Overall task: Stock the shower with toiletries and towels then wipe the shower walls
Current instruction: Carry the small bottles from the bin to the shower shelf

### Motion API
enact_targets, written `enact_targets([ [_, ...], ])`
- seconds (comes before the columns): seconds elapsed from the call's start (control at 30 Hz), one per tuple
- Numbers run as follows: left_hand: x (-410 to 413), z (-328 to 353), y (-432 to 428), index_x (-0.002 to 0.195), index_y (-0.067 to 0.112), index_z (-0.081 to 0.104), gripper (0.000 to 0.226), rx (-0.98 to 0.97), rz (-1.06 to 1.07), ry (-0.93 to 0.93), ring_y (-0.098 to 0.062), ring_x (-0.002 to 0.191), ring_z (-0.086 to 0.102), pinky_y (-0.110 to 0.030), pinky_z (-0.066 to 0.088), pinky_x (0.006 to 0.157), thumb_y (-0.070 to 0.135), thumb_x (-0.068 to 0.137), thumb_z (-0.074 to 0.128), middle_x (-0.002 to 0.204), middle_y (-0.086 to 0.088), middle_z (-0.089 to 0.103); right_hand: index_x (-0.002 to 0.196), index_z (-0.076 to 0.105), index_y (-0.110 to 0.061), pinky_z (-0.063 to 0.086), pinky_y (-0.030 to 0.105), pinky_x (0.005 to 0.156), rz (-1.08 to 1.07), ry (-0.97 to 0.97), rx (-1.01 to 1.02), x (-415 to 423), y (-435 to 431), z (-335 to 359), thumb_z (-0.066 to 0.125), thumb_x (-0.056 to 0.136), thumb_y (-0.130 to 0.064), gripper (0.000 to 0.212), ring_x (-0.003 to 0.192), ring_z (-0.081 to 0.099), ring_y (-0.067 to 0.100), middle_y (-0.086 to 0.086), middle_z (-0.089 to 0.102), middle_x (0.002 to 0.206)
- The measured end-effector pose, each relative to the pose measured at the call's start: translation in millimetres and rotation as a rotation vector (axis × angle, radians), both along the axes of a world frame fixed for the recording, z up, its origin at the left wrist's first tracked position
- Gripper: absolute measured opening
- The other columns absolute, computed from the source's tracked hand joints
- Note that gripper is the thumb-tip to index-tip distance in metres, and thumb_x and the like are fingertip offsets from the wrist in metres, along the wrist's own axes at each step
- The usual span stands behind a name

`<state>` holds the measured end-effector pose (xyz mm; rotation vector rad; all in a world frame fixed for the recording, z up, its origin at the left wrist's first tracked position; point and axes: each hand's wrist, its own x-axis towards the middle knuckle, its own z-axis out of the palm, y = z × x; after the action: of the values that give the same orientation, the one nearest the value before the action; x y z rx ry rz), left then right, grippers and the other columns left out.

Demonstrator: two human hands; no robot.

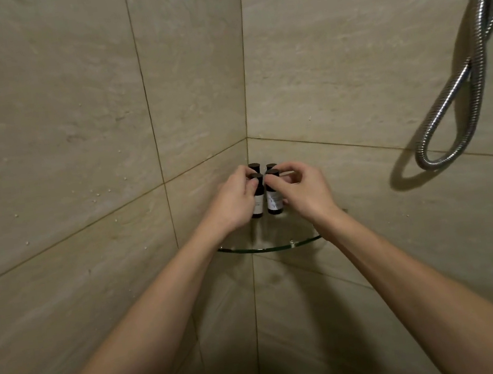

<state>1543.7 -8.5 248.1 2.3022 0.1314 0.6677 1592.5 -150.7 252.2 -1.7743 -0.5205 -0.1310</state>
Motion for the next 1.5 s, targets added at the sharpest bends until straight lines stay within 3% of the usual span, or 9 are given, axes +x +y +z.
enact_targets([
  [0.3,-4,-6,1,0.126,0.017,0.054,0.023,-0.048,0.009,-0.026,-0.013,0.098,0.055,-0.028,0.040,0.080,0.024,0.106,0.043,0.108,0.005,0.060,0.107,0.070,-0.027,0.060,0.046,0.084,0.015,-0.019,0.001,9,3,-14,0.075,0.086,-0.038,0.025,0.091,0.072,0.015,0.001,0.075,0.094],
  [0.5,-15,-10,0,0.127,0.018,0.051,0.034,-0.030,-0.014,-0.011,-0.012,0.096,0.064,-0.028,0.052,0.082,0.030,0.097,0.063,0.105,0.005,0.066,0.112,0.067,-0.023,0.060,0.047,0.084,0.044,-0.050,-0.023,7,-4,-19,0.077,0.084,-0.040,0.034,0.087,0.074,0.017,0.004,0.077,0.090],
  [0.67,-14,-15,-7,0.123,0.017,0.050,0.048,0.129,0.141,-0.012,-0.024,0.096,0.067,-0.042,0.057,0.082,0.027,0.084,0.077,0.105,-0.004,0.070,0.121,0.058,-0.020,0.058,0.032,0.076,-0.035,-0.143,-0.195,1,-8,-22,0.076,0.086,-0.033,0.041,0.080,0.067,0.005,-0.006,0.070,0.086],
  [0.83,-14,-12,-15,0.122,0.013,0.047,0.046,0.186,0.257,-0.009,-0.033,0.103,0.067,-0.040,0.053,0.079,0.018,0.086,0.075,0.113,-0.012,0.069,0.112,0.061,-0.020,0.057,0.048,0.082,-0.029,-0.118,-0.307,6,-4,-27,0.080,0.080,-0.024,0.037,0.079,0.067,0.012,-0.008,0.067,0.080],
  [1.1,-14,-11,-21,0.125,0.012,0.049,0.043,0.164,0.305,-0.015,-0.037,0.108,0.065,-0.044,0.052,0.085,0.016,0.089,0.071,0.114,-0.015,0.069,0.097,0.064,-0.028,0.059,0.041,0.073,-0.164,-0.222,-0.386,4,4,-31,0.077,0.082,-0.039,0.023,0.075,0.066,0.007,-0.011,0.068,0.078],
  [1.37,-15,-12,-24,0.124,0.010,0.048,0.034,0.184,0.335,-0.020,-0.037,0.106,0.065,-0.043,0.052,0.081,0.012,0.094,0.065,0.112,-0.018,0.068,0.089,0.064,-0.029,0.056,0.032,0.066,-0.199,-0.275,-0.432,-5,3,-28,0.077,0.083,-0.040,0.018,0.076,0.067,0.007,-0.011,0.070,0.079],
  [1.5,-16,-13,-25,0.123,0.010,0.048,0.035,0.186,0.331,-0.019,-0.039,0.106,0.065,-0.045,0.052,0.082,0.011,0.093,0.066,0.112,-0.019,0.069,0.085,0.065,-0.031,0.058,0.035,0.067,-0.218,-0.282,-0.449,-8,3,-28,0.077,0.083,-0.041,0.016,0.076,0.068,0.009,-0.009,0.072,0.079],
])
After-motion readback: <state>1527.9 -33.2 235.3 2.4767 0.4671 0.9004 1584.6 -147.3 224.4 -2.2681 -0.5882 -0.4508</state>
